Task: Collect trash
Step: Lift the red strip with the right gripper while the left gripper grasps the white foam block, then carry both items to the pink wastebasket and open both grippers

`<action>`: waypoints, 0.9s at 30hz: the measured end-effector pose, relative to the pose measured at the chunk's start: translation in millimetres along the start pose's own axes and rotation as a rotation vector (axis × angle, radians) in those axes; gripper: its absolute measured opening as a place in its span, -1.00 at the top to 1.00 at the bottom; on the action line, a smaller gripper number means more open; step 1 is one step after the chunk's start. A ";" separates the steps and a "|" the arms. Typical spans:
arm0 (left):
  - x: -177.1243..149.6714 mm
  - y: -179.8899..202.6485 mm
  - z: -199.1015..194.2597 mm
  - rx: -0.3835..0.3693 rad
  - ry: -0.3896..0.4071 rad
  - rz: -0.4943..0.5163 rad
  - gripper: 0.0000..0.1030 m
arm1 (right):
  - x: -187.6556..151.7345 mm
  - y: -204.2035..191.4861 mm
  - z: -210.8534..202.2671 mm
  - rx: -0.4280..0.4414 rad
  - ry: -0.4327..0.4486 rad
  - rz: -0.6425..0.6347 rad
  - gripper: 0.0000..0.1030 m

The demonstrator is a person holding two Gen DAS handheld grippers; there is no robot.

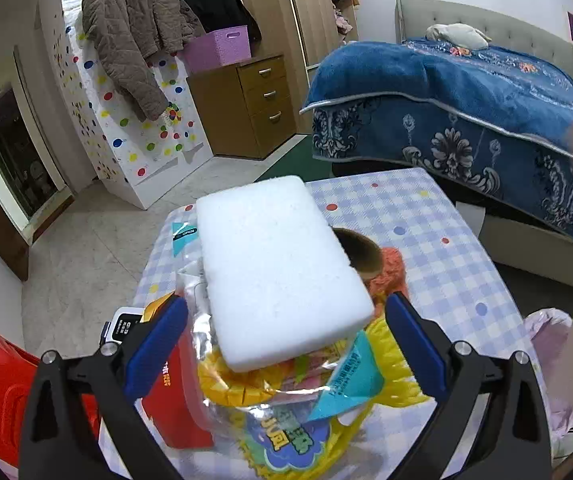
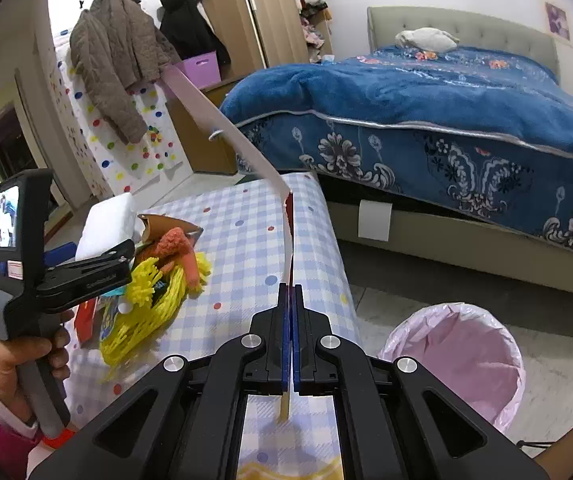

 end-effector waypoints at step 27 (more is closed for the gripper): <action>-106.6 127.2 -132.1 -0.566 0.015 0.216 -0.25 | -58.4 75.7 -71.2 -0.216 -0.004 0.110 1.00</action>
Point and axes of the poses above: each gripper's, at about its wrist camera, not at the fingertips, and z roughly the way its jaws point, y to its right, x to its top, the point moved 9 cm from there along z, roughly the way its jaws point, and after that the axes turned 13 degrees about -z, right-handed, at the moved point
